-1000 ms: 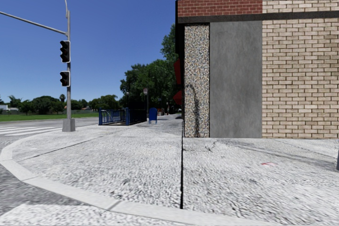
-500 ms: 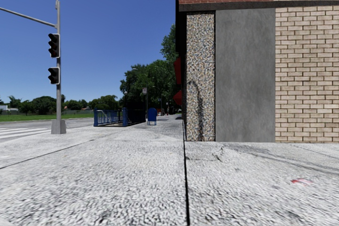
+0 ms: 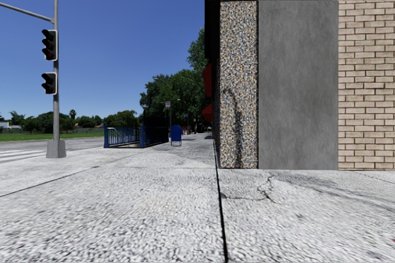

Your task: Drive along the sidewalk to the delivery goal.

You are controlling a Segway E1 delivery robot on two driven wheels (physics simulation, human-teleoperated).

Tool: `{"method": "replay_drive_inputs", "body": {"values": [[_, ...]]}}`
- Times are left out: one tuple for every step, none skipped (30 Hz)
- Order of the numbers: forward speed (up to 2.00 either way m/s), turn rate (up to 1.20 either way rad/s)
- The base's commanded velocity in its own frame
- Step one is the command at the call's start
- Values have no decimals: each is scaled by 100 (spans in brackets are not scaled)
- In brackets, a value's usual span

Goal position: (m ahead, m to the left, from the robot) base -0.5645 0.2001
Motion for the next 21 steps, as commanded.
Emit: {"method": "replay_drive_inputs", "body": {"values": [[0, 0], [0, 0], [0, 0], [0, 0], [0, 0], [0, 0], [0, 0], [0, 0], [0, 0], [0, 0], [0, 0], [0, 0], [0, 0], [0, 0], [0, 0], [0, 0], [0, 0], [0, 0], [0, 0], [0, 0], [0, 0]]}}
